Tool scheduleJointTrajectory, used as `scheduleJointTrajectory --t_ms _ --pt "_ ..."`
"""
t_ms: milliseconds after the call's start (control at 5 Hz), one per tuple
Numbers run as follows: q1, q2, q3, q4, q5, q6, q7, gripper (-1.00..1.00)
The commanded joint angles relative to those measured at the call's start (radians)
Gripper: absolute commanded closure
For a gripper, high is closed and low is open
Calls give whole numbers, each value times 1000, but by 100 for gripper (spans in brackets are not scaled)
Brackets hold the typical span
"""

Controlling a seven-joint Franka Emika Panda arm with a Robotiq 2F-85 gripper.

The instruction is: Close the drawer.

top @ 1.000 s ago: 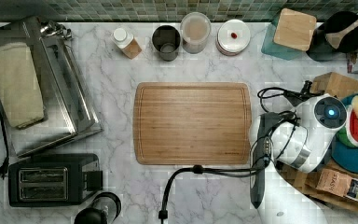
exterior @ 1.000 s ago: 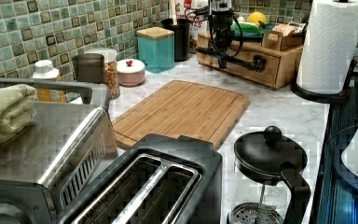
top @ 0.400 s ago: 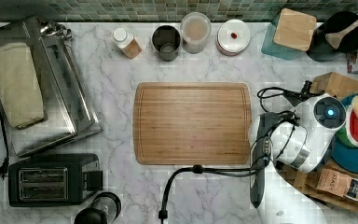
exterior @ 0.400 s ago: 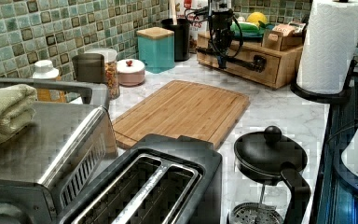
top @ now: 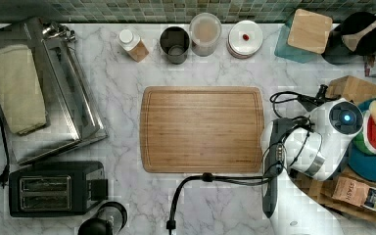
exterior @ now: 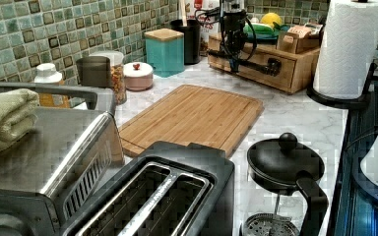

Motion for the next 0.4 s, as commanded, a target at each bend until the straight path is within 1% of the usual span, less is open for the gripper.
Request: scheduleJointTrajectory --t_ms 200,400 --pt "-128 -10 -150 85 -39 54 -35 100" --pt "-125 -9 -153 85 -37 54 -37 100"
